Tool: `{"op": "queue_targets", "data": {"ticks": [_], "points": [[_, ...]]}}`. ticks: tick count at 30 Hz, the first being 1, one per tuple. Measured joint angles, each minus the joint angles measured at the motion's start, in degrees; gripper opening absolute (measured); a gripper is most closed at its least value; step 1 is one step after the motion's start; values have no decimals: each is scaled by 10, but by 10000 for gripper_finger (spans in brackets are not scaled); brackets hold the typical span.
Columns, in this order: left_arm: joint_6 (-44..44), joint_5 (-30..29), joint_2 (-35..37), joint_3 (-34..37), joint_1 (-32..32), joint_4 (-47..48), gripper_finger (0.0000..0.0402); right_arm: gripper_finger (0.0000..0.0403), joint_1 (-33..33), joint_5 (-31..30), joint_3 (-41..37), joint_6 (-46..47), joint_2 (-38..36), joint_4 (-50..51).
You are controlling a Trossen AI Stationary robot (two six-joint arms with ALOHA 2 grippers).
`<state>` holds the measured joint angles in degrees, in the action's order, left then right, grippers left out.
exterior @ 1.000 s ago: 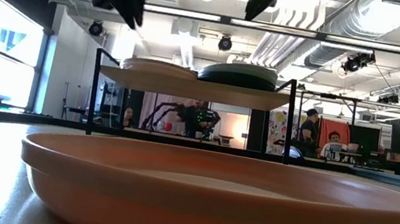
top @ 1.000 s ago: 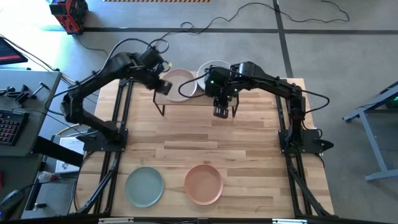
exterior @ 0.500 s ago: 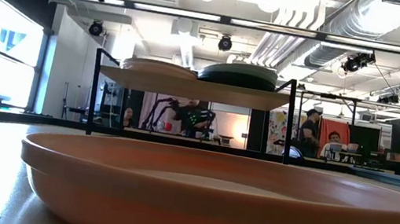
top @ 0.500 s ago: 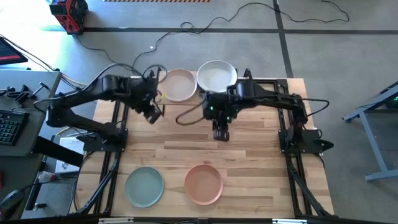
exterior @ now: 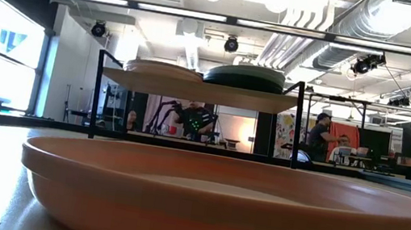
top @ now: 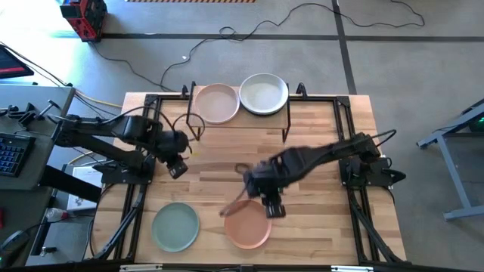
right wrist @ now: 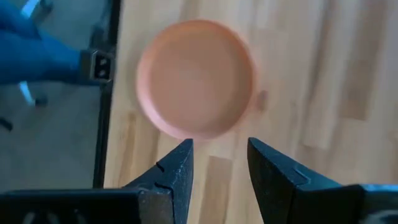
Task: Place and stack plates onto a shelf
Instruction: Stack the orange plate on top of the gray plate
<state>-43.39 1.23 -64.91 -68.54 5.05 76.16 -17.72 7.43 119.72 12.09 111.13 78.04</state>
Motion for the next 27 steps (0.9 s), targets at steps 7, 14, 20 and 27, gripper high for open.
{"op": "queue_targets", "data": {"ticks": [7,14,20,27], "points": [[-54,-1,-3,32,72,-70,76,129,-74,3,-117,-35,-1,-139],[-117,-5,-17,43,126,-107,76,129,-114,-8,-215,-29,-2,-270],[-150,-7,-46,43,161,-112,76,129,-130,-8,-280,-16,-2,-345],[-150,-7,-94,43,197,-130,76,129,-143,-8,-348,-21,-2,-432]]}}
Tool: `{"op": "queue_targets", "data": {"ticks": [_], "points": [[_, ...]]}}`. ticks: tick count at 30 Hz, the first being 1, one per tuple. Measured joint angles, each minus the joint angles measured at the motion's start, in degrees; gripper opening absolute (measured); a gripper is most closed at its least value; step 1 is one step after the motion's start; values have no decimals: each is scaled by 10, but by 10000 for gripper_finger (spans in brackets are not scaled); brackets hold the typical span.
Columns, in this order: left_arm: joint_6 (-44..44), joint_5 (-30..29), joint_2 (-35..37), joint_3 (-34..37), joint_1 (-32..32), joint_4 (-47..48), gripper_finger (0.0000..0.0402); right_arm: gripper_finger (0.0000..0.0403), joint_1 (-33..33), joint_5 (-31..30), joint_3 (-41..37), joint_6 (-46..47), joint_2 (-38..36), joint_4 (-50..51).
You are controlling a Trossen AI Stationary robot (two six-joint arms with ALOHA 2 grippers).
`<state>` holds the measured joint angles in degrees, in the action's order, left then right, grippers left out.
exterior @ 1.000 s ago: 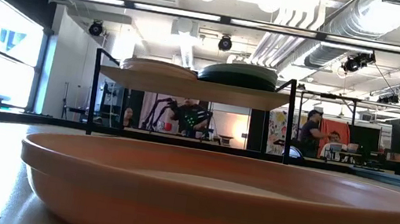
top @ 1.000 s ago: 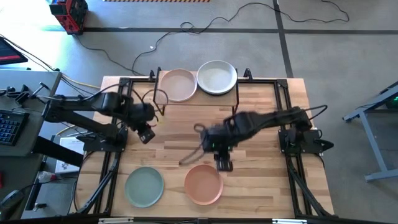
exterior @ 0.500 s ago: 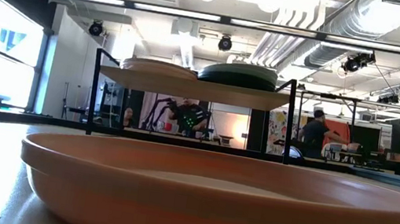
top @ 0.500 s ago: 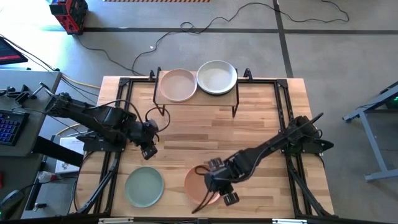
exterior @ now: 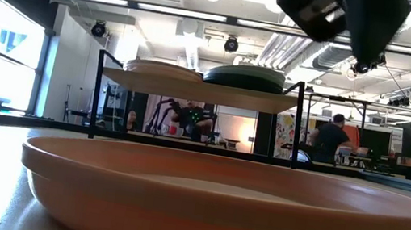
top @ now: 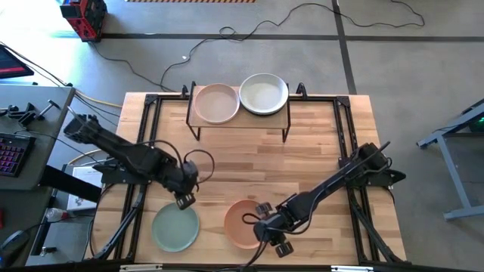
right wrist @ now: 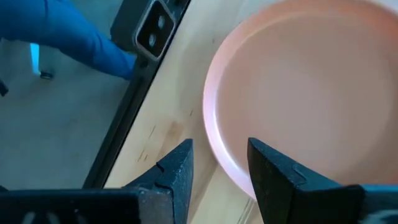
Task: Place and stack plates onto a shelf
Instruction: Stack the orange plate on top of the gray plate
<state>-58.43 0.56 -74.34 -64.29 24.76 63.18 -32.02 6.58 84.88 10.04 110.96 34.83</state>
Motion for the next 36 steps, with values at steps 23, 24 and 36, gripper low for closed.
{"op": "queue_targets", "data": {"ticks": [23,24,36], "points": [[26,-4,-60,0,24,-190,76,129,-5,1,-127,-60,0,-131],[26,-4,-60,0,24,-192,76,129,-5,1,-128,-61,0,-133],[11,-63,-61,0,24,-198,76,129,-6,-16,-164,-51,0,-152]]}}
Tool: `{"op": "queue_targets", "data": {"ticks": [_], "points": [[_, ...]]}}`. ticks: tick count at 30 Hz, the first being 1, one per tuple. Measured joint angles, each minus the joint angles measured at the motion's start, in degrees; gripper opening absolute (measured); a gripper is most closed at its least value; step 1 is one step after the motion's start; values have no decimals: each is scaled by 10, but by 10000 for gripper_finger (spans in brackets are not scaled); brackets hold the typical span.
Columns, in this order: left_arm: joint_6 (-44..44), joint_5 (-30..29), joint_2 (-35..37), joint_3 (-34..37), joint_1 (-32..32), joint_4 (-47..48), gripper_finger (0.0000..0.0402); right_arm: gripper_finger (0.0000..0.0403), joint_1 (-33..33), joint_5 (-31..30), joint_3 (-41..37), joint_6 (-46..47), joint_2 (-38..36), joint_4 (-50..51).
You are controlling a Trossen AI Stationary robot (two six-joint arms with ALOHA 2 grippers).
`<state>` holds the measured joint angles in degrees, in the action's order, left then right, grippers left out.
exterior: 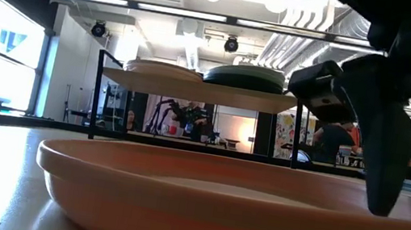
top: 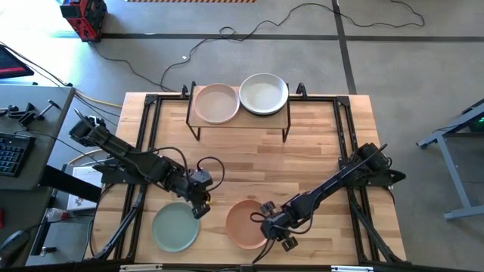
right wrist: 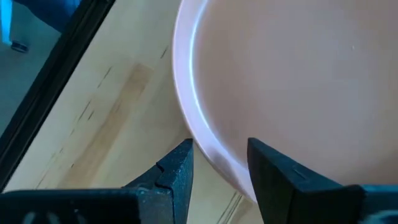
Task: Place and stack plates onto a shelf
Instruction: Stack the orange plate on top of the gray plate
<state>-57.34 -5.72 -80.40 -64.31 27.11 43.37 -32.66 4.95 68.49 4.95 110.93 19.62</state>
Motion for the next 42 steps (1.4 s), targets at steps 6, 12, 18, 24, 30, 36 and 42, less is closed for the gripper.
{"op": "queue_targets", "data": {"ticks": [6,12,18,24,30,36,42], "points": [[6,0,0,0,0,0,76,129,0,-5,0,-24,0,-4],[15,0,0,0,0,0,76,129,0,-15,0,-22,13,-14],[15,1,0,0,0,0,76,104,-4,-17,2,-20,29,-41],[17,0,0,0,0,0,76,36,-3,-28,29,-24,32,-31],[33,0,0,0,-1,0,76,7,4,-27,44,-18,32,-19],[40,0,0,0,-1,0,76,1,13,-25,75,2,32,9],[40,-1,0,0,-1,0,76,0,20,-6,94,0,32,23]]}}
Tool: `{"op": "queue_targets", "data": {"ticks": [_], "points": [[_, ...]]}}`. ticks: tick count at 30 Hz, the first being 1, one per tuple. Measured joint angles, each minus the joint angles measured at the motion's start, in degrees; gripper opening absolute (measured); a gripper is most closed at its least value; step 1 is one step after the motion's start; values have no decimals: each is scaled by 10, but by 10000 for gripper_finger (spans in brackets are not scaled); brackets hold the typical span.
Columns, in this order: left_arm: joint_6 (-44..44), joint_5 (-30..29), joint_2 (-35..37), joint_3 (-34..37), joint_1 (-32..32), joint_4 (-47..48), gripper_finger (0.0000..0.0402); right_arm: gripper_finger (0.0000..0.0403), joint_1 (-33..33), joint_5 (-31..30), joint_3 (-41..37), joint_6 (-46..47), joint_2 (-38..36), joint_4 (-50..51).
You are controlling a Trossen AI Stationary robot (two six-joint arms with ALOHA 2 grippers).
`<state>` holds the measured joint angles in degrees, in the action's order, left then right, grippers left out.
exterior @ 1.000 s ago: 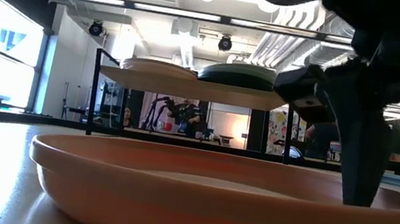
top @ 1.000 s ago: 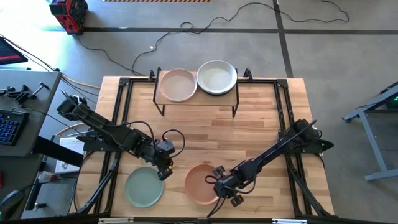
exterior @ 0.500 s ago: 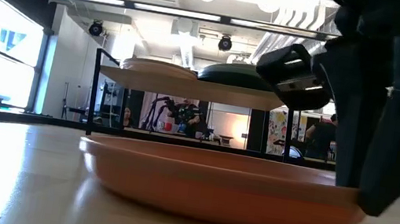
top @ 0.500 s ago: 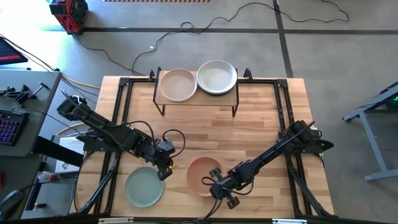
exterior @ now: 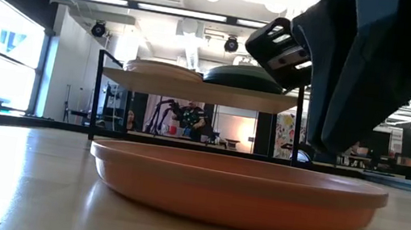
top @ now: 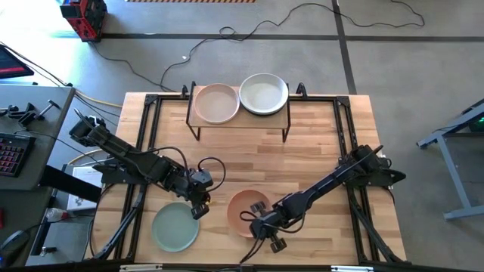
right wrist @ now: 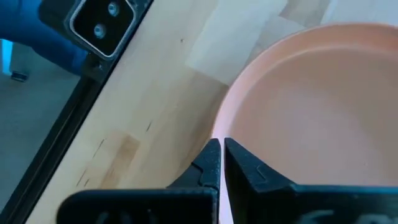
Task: Place and stack plates onto a shelf
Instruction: Stack the orange plate on top of the gray plate
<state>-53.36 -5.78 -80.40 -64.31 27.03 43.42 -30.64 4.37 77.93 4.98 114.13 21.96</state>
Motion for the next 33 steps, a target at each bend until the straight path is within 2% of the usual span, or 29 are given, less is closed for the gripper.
{"op": "queue_targets", "data": {"ticks": [8,14,19,33], "points": [[0,0,0,0,0,0,76,17,-3,11,0,1,4,12],[0,0,0,0,0,0,76,68,-1,18,0,25,11,27],[0,0,0,0,0,0,76,104,-1,7,0,9,11,27],[0,0,0,0,0,0,76,110,-3,-6,0,2,40,23]]}}
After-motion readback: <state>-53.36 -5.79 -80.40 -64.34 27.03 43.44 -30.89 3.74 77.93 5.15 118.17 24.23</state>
